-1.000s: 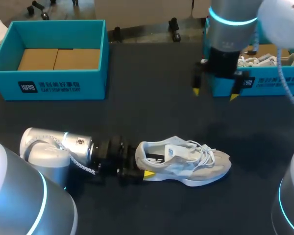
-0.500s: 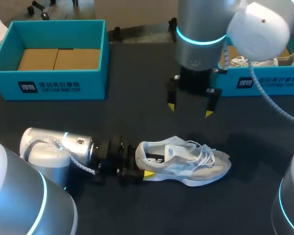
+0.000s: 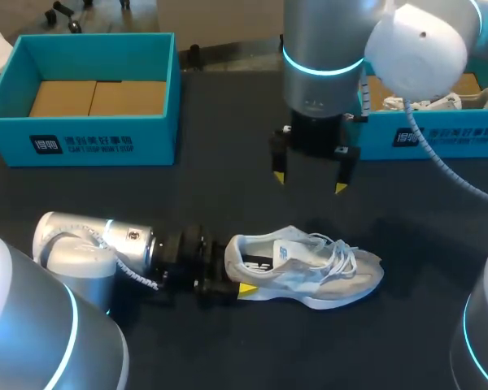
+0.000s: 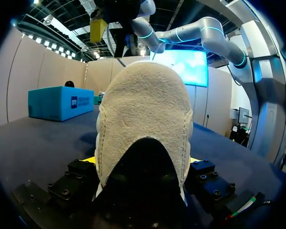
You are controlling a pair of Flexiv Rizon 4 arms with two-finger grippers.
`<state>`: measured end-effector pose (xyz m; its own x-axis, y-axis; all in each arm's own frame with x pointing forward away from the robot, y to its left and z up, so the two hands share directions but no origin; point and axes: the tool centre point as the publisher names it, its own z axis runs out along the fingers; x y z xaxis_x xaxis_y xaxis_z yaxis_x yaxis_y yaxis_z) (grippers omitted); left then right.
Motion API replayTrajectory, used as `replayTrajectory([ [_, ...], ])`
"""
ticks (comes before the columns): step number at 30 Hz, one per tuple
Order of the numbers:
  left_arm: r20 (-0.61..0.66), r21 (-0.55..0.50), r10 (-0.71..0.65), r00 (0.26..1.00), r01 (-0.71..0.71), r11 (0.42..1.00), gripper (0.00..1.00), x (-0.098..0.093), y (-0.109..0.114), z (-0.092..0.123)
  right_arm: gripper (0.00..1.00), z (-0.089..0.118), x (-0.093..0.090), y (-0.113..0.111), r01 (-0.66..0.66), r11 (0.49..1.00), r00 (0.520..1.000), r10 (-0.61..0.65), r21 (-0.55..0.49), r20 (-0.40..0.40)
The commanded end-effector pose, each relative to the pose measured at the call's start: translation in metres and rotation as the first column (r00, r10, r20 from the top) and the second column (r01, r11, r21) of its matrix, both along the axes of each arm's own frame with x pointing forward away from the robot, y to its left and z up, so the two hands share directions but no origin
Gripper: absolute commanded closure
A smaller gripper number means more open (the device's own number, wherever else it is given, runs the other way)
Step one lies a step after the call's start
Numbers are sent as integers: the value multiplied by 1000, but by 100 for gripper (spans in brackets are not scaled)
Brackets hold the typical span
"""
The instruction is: Take the shoe out of the shoebox, open the shoe tongue, remove and reinsert the insole, then place the shoe into the shoebox
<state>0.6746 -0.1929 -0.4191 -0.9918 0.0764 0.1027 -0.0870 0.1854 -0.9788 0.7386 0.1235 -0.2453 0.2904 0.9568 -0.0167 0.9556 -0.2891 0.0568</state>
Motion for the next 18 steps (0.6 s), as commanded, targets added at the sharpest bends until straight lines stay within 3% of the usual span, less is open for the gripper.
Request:
replayTrajectory([
  [1,-1,3,-1,1000,1,1000,100,1,0,-1,0,-2,-3,22,22,999,1000,-22,-45,-4],
  [9,-1,3,-1,1000,1,1000,100,1,0,-1,0,-7,-24,54,39,994,999,-39,-98,7],
  [18,-1,3,-1,1000,1,1000,100,1,0,-1,0,-16,-35,76,29,985,998,-37,-170,-44],
])
